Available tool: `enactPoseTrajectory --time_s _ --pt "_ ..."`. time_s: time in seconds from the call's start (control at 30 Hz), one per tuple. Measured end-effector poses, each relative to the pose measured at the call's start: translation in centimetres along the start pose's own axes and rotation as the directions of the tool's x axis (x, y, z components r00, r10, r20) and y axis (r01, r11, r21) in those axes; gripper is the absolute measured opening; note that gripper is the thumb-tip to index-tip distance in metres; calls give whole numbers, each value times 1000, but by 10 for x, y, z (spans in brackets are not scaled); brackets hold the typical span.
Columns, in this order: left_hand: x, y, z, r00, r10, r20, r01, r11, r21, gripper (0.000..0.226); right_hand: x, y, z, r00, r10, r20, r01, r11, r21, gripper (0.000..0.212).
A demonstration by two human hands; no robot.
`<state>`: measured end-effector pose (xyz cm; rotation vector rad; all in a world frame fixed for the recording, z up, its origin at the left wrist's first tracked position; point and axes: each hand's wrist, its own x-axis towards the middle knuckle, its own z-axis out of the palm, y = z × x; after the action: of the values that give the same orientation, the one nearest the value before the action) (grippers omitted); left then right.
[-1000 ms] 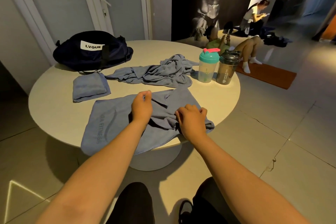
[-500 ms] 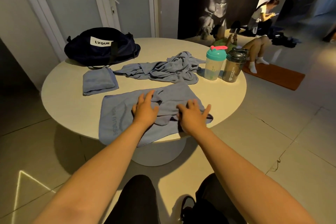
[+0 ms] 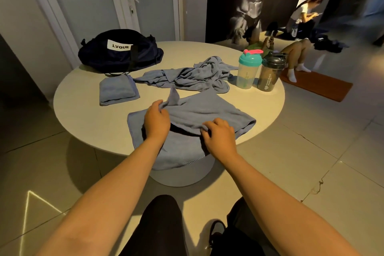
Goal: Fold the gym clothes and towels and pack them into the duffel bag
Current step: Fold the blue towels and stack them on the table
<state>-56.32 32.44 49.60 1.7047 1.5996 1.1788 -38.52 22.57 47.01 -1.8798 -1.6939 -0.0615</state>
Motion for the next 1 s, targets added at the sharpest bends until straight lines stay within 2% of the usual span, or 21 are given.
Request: enactPoseTrajectory --time_s 0.07,0.1,0.13,0.17,0.23,0.3,0.33,0.37,0.4,0.47,0.5,0.53,0.6,0.77,0.9,1.0 --pt "0 -8 -10 999 -30 28 21 961 274 34 0 -11 -2 990 -6 -143 15 998 63 22" --pt "-1 -13 -12 998 -15 57 -8 919 395 32 1 -18 -3 986 -23 -166 41 994 102 28" --pt "-2 -16 -12 997 8 81 -43 895 445 28 2 -25 -5 986 -58 -154 81 986 147 34" --pt "-2 -20 -12 995 31 100 -72 895 440 24 4 -31 -7 989 -100 -106 121 969 215 40" --pt "1 -25 -12 991 47 125 -88 935 345 21 6 -43 -13 976 -178 123 116 911 397 52" --pt "4 -27 -15 992 10 123 -34 980 196 29 8 -51 -19 873 -229 430 -33 853 520 62" --pt "6 -28 -19 994 -28 110 14 992 122 34 9 -53 -21 825 -228 516 -103 838 536 68" --pt "8 -30 -23 994 -63 94 58 997 57 38 11 -54 -22 823 -220 524 -120 835 538 71" --pt "9 -32 -26 993 -80 83 79 997 21 41 15 -52 -20 866 -200 459 -80 850 521 69" --pt "9 -39 -30 996 -59 71 55 997 54 44 23 -45 -10 938 -201 282 82 920 383 47" --pt "9 -41 -30 997 -36 73 26 991 132 44 27 -41 -4 938 -210 276 135 954 267 38" --pt "8 -43 -29 996 -17 85 -2 974 228 46 29 -38 1 925 -193 328 149 976 157 36" --pt "4 -43 -27 991 -12 132 -32 943 330 53 30 -35 11 899 -114 422 109 993 36 40" --pt "17 -33 -16 961 -25 274 -80 928 364 62 31 -30 16 914 15 406 23 996 -89 48" --pt "35 -19 12 927 -16 374 -196 832 520 65 38 -16 11 874 253 415 -184 962 -199 57" --pt "40 -11 25 943 4 332 -219 761 611 63 41 -15 11 835 355 422 -267 930 -253 67"
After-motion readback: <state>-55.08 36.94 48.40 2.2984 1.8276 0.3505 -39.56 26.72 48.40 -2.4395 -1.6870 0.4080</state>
